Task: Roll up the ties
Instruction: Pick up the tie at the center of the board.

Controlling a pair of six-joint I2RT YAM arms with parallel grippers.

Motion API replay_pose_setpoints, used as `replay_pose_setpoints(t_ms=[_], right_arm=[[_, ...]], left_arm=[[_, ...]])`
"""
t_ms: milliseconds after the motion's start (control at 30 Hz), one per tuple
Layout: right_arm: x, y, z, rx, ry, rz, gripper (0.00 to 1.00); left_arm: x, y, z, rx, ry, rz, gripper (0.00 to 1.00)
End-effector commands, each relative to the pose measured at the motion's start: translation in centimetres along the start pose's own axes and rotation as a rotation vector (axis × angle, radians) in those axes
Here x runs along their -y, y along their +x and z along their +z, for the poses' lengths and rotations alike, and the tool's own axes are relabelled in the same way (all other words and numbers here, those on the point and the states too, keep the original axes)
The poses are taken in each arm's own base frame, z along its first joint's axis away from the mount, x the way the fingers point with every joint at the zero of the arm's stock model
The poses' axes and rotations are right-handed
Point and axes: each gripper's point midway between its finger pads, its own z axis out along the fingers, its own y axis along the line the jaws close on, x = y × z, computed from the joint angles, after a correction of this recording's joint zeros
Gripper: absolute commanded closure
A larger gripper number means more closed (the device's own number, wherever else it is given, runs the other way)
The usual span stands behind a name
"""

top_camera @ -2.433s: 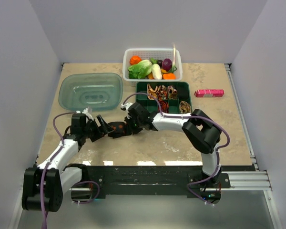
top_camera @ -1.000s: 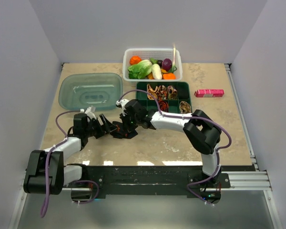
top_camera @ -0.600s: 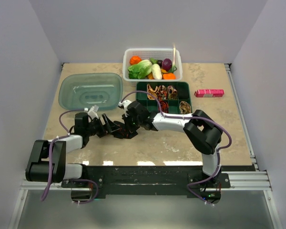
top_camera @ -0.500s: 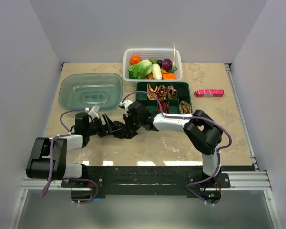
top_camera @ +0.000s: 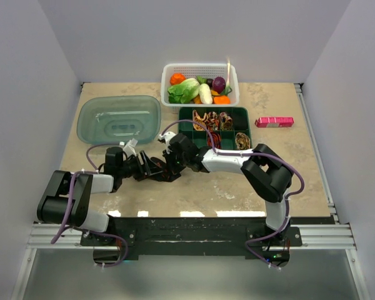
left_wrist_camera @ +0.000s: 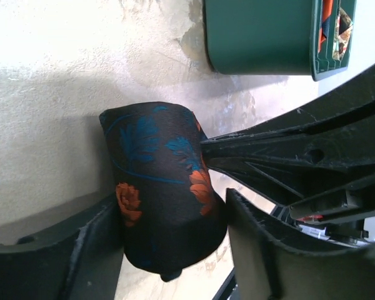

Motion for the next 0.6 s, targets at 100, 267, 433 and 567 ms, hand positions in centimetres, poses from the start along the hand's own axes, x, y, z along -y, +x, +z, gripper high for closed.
replay_pose_setpoints(t_ms=[100,267,433,567], right_arm=[[0.1,0.1,-1.5,-0.014,0.019,0.01,1.0],[-0.4,-3.3,-3.7,0.064,-0.006,0.029,1.0],[-0.3,-6.4,-6.1,0.139,-0.074,0.081,0.83],[0.8,-8.4,-8.1,0.184,-0.141,0.123,0.69]], left_arm=[[-1.1,1.6,0.0,-0.012,-0.059,-0.051,0.51],[0.3,0.3,-0.4,0.037,-0.023,-0.008,0.58],[2.3,-0.8,-1.1,0.092,0.033,0.028,0.61],[3.7,-1.6,-1.7,0.123,0.074,0.062,0.63]])
